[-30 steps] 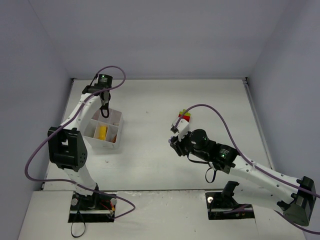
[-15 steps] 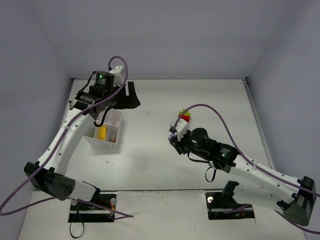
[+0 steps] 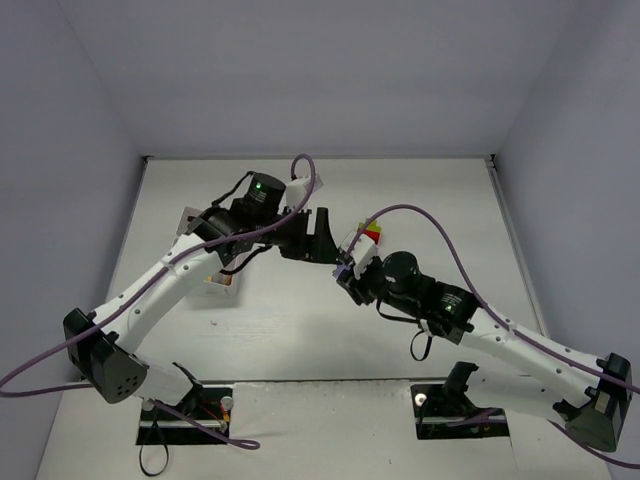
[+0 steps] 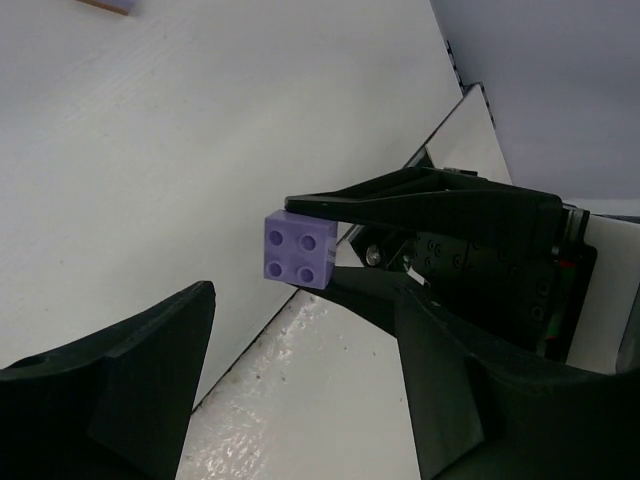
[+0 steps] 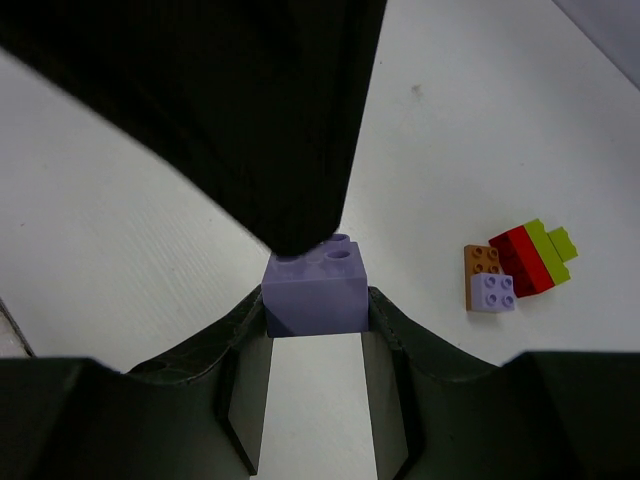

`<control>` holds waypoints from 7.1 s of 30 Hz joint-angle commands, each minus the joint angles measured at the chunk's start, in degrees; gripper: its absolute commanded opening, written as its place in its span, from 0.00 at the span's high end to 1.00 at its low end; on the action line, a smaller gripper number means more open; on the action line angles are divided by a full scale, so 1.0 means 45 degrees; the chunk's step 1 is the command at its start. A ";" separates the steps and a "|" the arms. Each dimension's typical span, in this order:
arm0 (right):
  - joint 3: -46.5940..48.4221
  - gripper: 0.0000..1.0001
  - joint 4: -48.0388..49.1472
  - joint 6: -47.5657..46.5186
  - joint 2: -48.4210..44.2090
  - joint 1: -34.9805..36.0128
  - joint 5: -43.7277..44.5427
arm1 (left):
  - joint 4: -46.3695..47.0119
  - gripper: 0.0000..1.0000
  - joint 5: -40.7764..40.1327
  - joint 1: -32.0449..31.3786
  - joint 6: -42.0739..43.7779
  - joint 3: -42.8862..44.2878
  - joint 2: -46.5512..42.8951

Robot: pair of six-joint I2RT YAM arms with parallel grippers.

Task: Sort the legos into containers by color

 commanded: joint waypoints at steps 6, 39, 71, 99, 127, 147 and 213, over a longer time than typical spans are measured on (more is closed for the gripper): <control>0.0835 0.95 0.1034 -0.0097 -0.0016 -0.0057 -0.0253 | 0.1294 0.34 0.0330 -0.0677 -0.0296 0.0417 0.0443; 0.0406 0.16 0.1014 0.0469 -0.0211 -0.0077 0.0860 | 0.0299 0.97 0.0389 0.0493 0.0425 0.0183 0.0874; -0.0356 0.10 0.0311 0.1524 -0.0563 -0.0526 0.1896 | -0.1714 0.74 -1.2462 0.5182 0.4469 0.1726 0.3646; 0.0619 0.25 0.0194 0.0784 0.1759 -0.3590 0.1407 | -0.2319 0.55 -0.9133 0.5182 0.3943 0.1824 0.2321; 0.4936 0.42 -0.0021 -0.1541 1.0570 -0.6795 -0.1971 | -0.2652 0.51 -0.2678 0.4831 0.1852 -0.2648 -0.3287; 0.5113 1.00 -0.0099 -0.1639 0.9030 -0.5318 -0.2696 | -0.1718 0.50 -0.1060 0.4831 0.1385 -0.2551 -0.2682; 0.2183 1.00 0.1444 -0.0683 0.1508 -0.2167 -0.3651 | -0.2045 1.00 -0.8898 0.2584 0.3512 -0.1106 -0.0689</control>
